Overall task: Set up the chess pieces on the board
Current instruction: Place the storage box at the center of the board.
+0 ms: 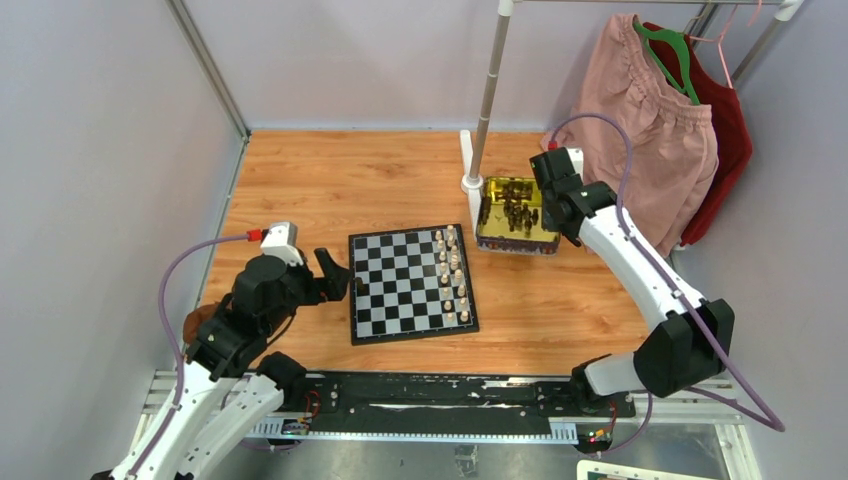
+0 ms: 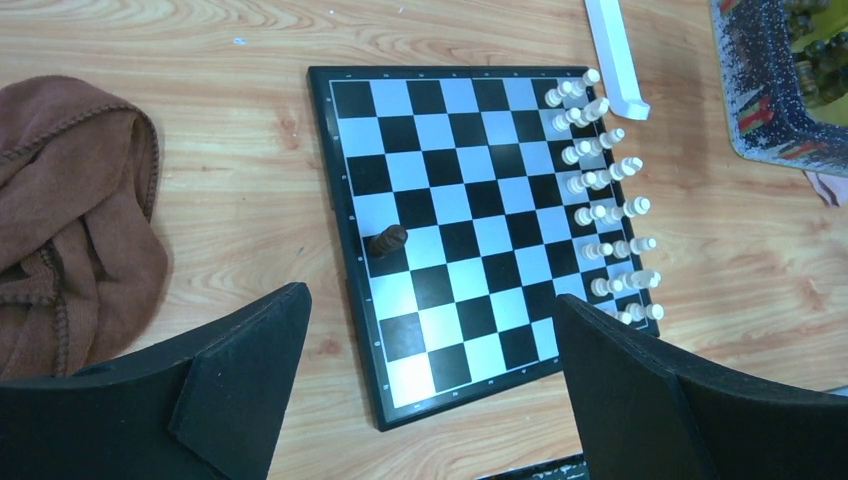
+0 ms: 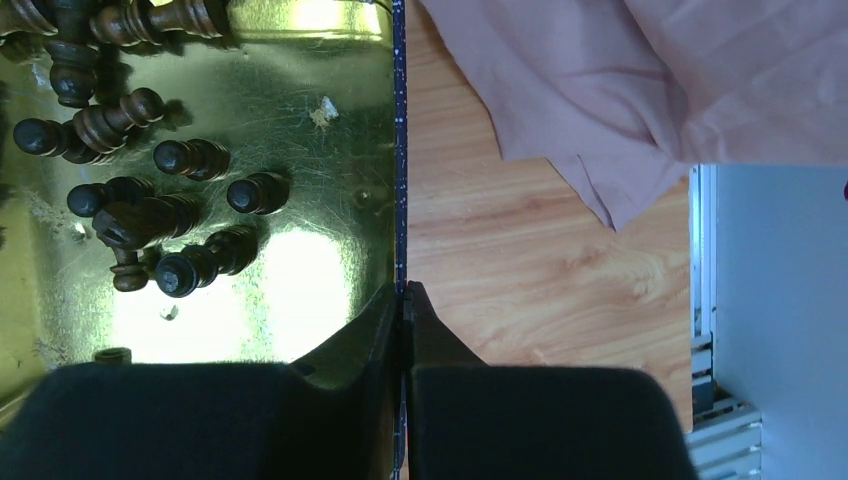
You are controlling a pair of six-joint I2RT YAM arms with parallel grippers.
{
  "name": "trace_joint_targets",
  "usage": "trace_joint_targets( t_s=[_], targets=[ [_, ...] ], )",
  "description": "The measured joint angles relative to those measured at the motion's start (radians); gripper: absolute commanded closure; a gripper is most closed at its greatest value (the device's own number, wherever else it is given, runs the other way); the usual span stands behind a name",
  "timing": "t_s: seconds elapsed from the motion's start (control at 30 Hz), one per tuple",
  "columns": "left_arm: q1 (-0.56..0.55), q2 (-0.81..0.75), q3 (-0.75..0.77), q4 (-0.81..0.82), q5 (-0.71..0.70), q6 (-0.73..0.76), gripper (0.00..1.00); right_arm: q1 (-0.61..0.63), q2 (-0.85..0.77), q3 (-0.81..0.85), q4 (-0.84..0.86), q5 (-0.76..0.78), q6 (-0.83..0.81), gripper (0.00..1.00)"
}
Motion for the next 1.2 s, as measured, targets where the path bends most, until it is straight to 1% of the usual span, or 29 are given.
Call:
trace_joint_targets(
  t_s=[0.1,0.2,0.4,0.57,0.87,0.93,1.03,1.13,1.2],
  targets=[
    [0.000,0.005,0.000,0.000,0.007,0.001,0.02,-0.079,0.039,-0.029,-0.013,-0.002,0.023,1.00],
    [0.000,0.004,0.000,0.000,0.006,0.001,0.02,-0.101,0.069,-0.031,-0.012,-0.009,0.024,1.00],
    [0.000,-0.002,0.000,0.000,-0.003,0.000,0.02,-0.170,0.179,-0.031,0.003,-0.023,0.018,1.00],
    [0.000,-0.002,0.000,0.000,-0.016,0.000,0.02,-0.203,0.252,-0.030,0.026,-0.034,0.002,1.00],
    [0.000,0.001,-0.001,0.000,-0.040,-0.003,0.00,-0.220,0.372,0.008,0.080,-0.059,-0.019,1.00],
    [0.000,0.004,-0.001,0.000,-0.043,-0.004,0.00,-0.224,0.392,0.012,0.087,-0.064,-0.023,0.96],
    [0.000,0.006,-0.002,0.000,-0.046,-0.010,0.00,-0.230,0.422,0.013,0.095,-0.073,-0.024,0.88],
    [0.000,0.006,-0.006,0.000,-0.047,-0.019,0.00,-0.237,0.440,0.013,0.096,-0.082,-0.026,0.76],
    [0.000,0.006,-0.010,0.000,-0.047,-0.022,0.00,-0.240,0.443,0.013,0.093,-0.083,-0.029,0.67]
  ],
)
